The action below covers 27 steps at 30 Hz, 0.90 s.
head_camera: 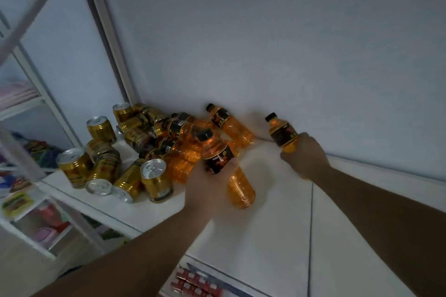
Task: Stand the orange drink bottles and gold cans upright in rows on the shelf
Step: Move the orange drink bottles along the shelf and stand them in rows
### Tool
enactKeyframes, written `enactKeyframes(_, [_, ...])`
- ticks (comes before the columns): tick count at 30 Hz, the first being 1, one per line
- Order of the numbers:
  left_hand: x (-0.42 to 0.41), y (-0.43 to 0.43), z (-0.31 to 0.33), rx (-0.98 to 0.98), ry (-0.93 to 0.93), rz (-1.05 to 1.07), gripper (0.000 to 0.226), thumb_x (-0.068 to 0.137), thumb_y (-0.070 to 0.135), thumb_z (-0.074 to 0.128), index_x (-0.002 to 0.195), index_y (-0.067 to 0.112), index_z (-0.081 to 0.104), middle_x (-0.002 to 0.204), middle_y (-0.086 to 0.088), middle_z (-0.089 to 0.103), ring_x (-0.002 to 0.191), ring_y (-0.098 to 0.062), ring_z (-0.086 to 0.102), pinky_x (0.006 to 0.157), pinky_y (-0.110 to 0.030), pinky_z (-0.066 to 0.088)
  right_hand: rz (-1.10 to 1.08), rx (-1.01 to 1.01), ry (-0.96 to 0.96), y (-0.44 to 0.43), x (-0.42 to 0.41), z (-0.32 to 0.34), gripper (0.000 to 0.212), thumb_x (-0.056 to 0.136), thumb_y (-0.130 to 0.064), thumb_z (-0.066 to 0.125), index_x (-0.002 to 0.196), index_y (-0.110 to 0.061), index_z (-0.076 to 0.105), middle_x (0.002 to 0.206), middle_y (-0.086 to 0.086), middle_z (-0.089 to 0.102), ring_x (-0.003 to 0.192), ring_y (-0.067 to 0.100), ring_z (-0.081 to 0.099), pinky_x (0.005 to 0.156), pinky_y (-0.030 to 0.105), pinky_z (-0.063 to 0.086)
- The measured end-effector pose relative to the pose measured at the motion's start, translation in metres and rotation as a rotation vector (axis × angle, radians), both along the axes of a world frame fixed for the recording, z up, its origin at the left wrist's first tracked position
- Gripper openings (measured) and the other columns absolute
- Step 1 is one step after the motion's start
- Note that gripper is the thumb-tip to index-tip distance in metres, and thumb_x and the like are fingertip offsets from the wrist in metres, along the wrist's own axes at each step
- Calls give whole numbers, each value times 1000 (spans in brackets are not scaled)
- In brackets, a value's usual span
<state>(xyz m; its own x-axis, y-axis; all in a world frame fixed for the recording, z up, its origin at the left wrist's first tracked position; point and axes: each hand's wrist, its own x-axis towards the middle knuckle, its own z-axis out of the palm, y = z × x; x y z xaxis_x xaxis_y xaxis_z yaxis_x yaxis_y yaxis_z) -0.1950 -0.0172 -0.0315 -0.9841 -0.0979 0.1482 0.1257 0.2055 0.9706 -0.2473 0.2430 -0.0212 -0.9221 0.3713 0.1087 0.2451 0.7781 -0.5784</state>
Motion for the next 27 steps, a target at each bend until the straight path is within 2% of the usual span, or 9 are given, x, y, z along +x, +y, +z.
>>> enactKeyframes(3, [4, 13, 8, -20, -4, -145, 28, 78, 53, 81, 100, 39, 69, 95, 27, 74, 89, 9, 68, 67, -4, 47, -103, -187, 75, 3, 40, 3, 42, 74, -27, 78, 106, -15, 53, 89, 6, 65, 77, 29, 66, 64, 38, 56])
enactKeyframes(5, [9, 23, 10, -45, 11, -210, 32, 76, 57, 80, 99, 38, 68, 93, 26, 73, 89, 11, 66, 66, -5, 47, -174, -235, 120, 4, 69, 5, 42, 72, -28, 79, 104, -19, 52, 86, -1, 64, 76, 24, 65, 61, 33, 50])
enactKeyframes(8, [21, 39, 12, -76, 27, -324, 37, 76, 59, 78, 104, 39, 65, 94, 29, 71, 91, 17, 61, 72, -11, 44, -286, -271, 169, 8, 114, 7, 45, 70, -30, 80, 104, -22, 52, 88, -8, 61, 80, 16, 62, 62, 31, 43])
enactKeyframes(10, [32, 52, 12, -86, 25, -418, 35, 78, 59, 77, 104, 40, 63, 95, 30, 70, 91, 12, 64, 74, -16, 44, -354, -285, 186, 12, 146, 8, 45, 69, -33, 80, 105, -23, 54, 90, -7, 63, 80, 13, 62, 62, 31, 45])
enactKeyframes(14, [62, 85, 9, -165, 64, -552, 49, 76, 65, 73, 113, 33, 64, 102, 17, 71, 95, -3, 66, 73, -22, 47, -471, -267, 230, 23, 209, 10, 47, 67, -38, 80, 104, -28, 53, 90, -10, 63, 78, 7, 60, 62, 30, 45])
enactKeyframes(19, [107, 129, 10, -212, 98, -685, 49, 74, 66, 74, 110, 34, 64, 98, 20, 68, 91, 1, 62, 68, -22, 45, -572, -267, 300, 41, 280, 15, 47, 67, -39, 83, 103, -33, 53, 90, -15, 61, 78, 1, 58, 58, 24, 41])
enactKeyframes(27, [176, 209, 17, -245, 127, -793, 53, 73, 67, 74, 111, 31, 65, 104, 13, 72, 97, -11, 67, 85, -39, 56, -629, -239, 337, 94, 371, 20, 52, 70, -37, 86, 109, -31, 52, 91, -18, 59, 80, -3, 55, 60, 20, 40])
